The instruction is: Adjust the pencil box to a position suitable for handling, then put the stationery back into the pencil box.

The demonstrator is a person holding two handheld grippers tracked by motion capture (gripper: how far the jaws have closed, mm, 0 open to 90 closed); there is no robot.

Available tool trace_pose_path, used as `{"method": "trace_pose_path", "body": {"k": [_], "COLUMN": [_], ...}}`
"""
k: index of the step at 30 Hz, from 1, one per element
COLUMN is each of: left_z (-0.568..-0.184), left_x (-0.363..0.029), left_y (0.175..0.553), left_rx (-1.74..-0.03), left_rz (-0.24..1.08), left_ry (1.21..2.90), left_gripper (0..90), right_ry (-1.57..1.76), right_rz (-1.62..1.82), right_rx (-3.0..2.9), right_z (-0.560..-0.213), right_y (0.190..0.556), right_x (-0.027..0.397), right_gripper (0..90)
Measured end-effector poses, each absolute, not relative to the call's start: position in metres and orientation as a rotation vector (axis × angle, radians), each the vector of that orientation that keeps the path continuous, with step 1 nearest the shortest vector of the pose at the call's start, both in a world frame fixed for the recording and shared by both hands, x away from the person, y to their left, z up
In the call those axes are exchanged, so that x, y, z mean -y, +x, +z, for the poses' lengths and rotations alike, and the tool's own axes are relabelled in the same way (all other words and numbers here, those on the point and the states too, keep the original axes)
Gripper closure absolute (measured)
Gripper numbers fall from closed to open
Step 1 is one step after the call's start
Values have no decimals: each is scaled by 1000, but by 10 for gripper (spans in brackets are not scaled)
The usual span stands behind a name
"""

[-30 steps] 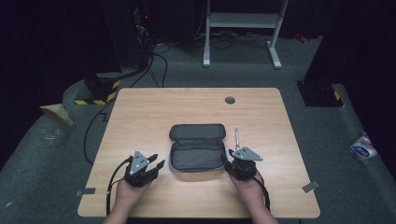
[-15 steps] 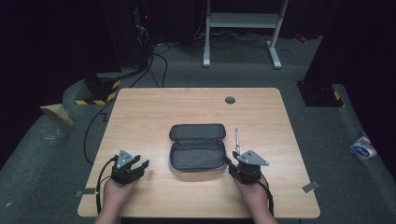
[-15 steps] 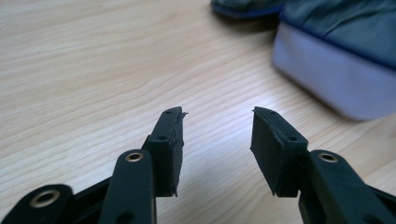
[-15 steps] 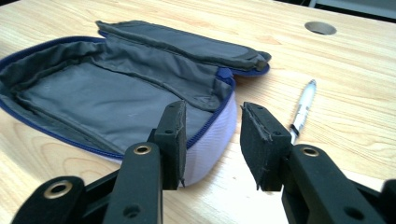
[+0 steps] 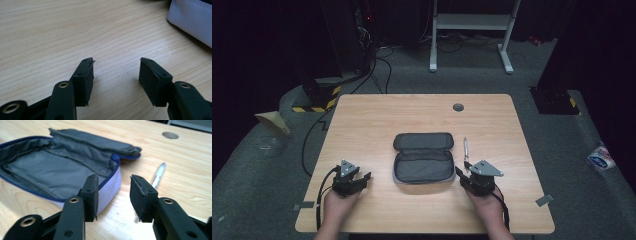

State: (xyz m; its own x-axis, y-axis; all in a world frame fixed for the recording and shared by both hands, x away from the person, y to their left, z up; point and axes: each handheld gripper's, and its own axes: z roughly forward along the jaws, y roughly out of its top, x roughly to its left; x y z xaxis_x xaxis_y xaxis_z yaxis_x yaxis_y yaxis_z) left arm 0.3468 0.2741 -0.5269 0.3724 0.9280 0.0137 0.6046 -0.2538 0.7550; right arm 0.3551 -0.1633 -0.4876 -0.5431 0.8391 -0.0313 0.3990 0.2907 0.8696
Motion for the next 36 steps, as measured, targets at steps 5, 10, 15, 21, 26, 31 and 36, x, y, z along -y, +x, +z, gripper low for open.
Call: {"method": "trace_pose_path", "body": {"k": [5,10,15,21,26,31,36], "left_z": [-528,-528,-528,-528,-528,-528,-528], "left_x": [-274,-272,-271,-271,-272,-272,-272], "left_y": [347,346,347,347,347,347,348], "left_rx": [-1321,-1331,-1340,-1339,-1338,-1338,-1337], "left_rz": [606,614,615,614,613,615,615], "left_ry": [1949,1952,1948,1950,1954,1954,1956], "left_gripper": [410,372,363,360,359,359,358], "right_ry": [1102,1145,1173,1247,1293,1311,1352], "right_rz": [1186,1180,1146,1101,1069,1047,1034], "right_rx": [-2052,-2037,-2037,-2019,-2005,-2012,-2021], "right_z": [-488,-488,-489,-490,-491,-491,-495], "right_y": [359,364,371,379,384,391,398], "right_x": [170,178,184,190,190,189,193], "right_gripper": [566,557,565,573,602,615,598]}}
